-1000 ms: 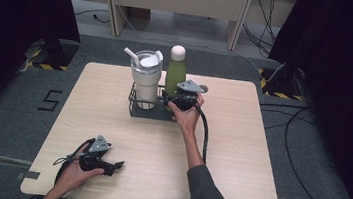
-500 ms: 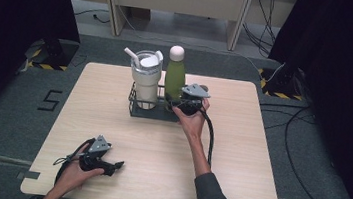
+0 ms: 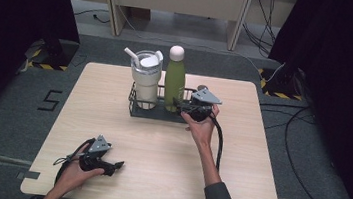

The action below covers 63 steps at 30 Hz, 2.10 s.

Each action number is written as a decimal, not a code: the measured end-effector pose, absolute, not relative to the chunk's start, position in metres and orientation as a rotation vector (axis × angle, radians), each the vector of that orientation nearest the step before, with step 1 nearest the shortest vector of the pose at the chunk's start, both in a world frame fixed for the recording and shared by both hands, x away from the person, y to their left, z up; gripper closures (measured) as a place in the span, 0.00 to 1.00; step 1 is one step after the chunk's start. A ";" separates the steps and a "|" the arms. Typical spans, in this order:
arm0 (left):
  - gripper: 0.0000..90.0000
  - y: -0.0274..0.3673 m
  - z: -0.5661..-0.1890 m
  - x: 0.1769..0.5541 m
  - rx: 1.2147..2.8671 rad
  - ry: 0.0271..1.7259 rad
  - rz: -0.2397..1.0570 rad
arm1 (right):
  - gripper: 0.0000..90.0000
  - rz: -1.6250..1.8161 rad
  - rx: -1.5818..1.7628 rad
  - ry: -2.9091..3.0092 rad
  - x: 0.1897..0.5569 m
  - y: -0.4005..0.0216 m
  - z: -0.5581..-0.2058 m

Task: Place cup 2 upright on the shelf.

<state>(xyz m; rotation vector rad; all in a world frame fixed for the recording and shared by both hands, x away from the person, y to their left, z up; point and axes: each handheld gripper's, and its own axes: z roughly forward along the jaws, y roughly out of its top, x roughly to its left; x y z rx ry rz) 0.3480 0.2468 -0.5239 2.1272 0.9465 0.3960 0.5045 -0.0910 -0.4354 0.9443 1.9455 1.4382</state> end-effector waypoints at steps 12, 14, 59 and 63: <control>0.13 0.247 -0.524 0.348 2.128 0.946 0.396 | 0.18 1.445 0.903 1.939 0.483 -0.105 -0.424; 0.13 0.247 -0.524 0.348 2.127 0.946 0.395 | 0.18 1.449 0.903 1.941 0.479 -0.107 -0.423; 0.13 0.247 -0.524 0.348 2.128 0.946 0.397 | 0.19 1.474 0.880 2.013 0.412 -0.125 -0.450; 0.13 0.247 -0.524 0.348 2.128 0.946 0.397 | 0.19 1.455 0.883 2.021 0.407 -0.129 -0.453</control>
